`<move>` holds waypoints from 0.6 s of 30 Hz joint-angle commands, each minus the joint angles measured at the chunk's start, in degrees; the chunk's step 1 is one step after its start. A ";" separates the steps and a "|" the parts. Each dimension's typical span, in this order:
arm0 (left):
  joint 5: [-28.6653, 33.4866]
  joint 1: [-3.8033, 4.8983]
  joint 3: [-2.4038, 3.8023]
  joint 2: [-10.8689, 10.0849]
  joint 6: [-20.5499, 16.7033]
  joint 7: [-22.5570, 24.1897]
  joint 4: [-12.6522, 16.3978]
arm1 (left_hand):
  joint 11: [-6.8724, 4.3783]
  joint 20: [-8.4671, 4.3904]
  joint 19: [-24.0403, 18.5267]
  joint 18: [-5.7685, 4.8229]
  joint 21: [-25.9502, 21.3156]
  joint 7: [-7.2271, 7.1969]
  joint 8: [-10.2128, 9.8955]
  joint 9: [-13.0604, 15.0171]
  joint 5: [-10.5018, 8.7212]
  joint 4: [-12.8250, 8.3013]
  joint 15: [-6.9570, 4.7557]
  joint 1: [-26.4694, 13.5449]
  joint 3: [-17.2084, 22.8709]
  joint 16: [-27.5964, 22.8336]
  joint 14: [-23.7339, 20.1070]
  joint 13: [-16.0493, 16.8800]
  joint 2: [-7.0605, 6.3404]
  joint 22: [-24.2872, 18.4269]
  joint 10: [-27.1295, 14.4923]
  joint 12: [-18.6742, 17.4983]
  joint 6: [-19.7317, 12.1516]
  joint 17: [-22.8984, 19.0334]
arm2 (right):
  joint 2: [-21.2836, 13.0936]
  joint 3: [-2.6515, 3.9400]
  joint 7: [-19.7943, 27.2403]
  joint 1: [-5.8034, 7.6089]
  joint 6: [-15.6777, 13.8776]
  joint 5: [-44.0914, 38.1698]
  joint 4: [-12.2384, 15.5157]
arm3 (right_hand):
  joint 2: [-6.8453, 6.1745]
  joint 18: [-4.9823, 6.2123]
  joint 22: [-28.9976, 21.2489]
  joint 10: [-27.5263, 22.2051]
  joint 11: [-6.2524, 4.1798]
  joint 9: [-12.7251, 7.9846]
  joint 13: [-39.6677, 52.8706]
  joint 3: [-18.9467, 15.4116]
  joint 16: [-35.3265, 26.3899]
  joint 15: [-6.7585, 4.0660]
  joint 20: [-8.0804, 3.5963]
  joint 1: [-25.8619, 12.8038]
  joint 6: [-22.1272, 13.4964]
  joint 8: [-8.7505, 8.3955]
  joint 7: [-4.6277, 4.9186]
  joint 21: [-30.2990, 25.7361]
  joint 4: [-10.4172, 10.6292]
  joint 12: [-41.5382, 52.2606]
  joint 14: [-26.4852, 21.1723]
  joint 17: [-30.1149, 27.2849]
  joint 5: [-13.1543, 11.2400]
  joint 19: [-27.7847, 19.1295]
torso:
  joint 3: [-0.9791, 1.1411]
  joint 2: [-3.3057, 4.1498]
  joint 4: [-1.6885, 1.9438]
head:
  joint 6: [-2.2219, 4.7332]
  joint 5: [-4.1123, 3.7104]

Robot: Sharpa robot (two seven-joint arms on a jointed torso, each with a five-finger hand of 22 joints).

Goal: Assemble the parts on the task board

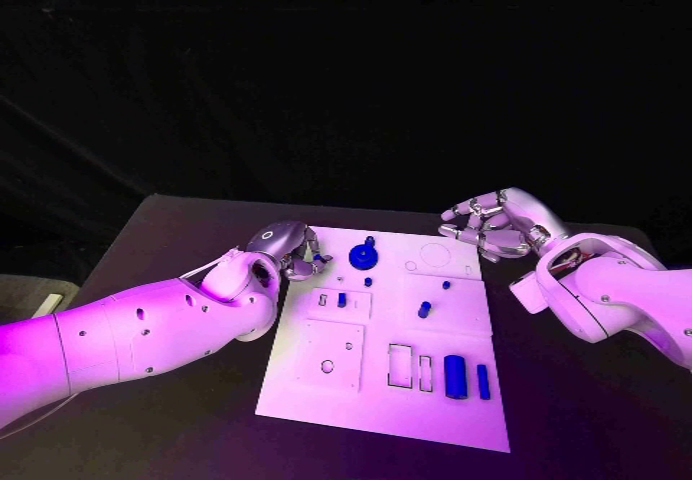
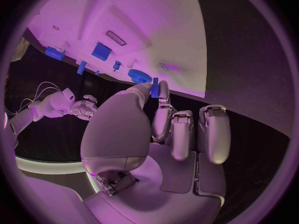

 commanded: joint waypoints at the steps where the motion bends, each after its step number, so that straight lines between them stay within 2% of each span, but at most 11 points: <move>1: -1.33 -0.13 0.02 0.55 1.80 0.33 -0.62 | -0.01 -0.06 3.61 -1.07 -0.12 -0.30 0.22 -0.09 0.14 -0.79 0.16 0.61 1.24 0.37 5.94 -0.13 -0.12 11.07 -0.46 -0.23 -0.15 15.06 | 0.07 0.00 0.59 -0.07 0.44 -0.22 0.07 | 0.31 1.18 -0.05 -0.52 -0.05 0.09 -0.08 -0.40 -0.38 0.00 -0.13 -0.24 -0.56 0.25 -0.02 -0.20 0.07 0.25 0.00 -0.06 0.31 0.30 | -0.02 -0.01 -0.01 | 0.04 -0.05; 10: -1.51 -0.88 0.01 1.32 2.13 -0.19 -1.86 | 0.06 0.03 3.34 -0.94 -0.47 -0.23 0.14 -0.34 0.11 0.38 0.22 0.11 0.97 0.37 5.94 -1.00 -1.02 10.66 -1.01 -0.96 -0.35 15.06 | 0.05 0.00 0.61 -0.12 0.45 -0.23 0.07 | 0.36 1.20 -0.11 -0.57 -0.05 0.10 -0.15 -0.44 -0.46 0.01 -0.13 -0.25 -0.56 0.27 -0.01 -0.34 0.06 0.24 -0.01 -0.12 0.32 0.27 | 0.04 -0.06 -0.01 | 0.23 -0.15; 18: -1.48 -1.19 0.01 1.35 1.87 -0.77 -2.11 | 0.21 0.09 3.08 -0.82 -0.83 -0.05 0.05 -0.65 -0.02 1.20 0.30 -1.01 -0.27 0.37 5.94 -2.28 -1.81 10.26 -1.81 -1.96 -0.53 15.06 | -0.06 0.00 0.59 -0.13 0.44 -0.23 0.11 | 0.36 1.20 -0.11 -0.57 -0.05 0.10 -0.15 -0.44 -0.46 0.01 -0.13 -0.25 -0.56 0.27 -0.01 -0.34 0.06 0.24 -0.01 -0.12 0.32 0.27 | 0.07 -0.05 0.03 | 0.33 -0.25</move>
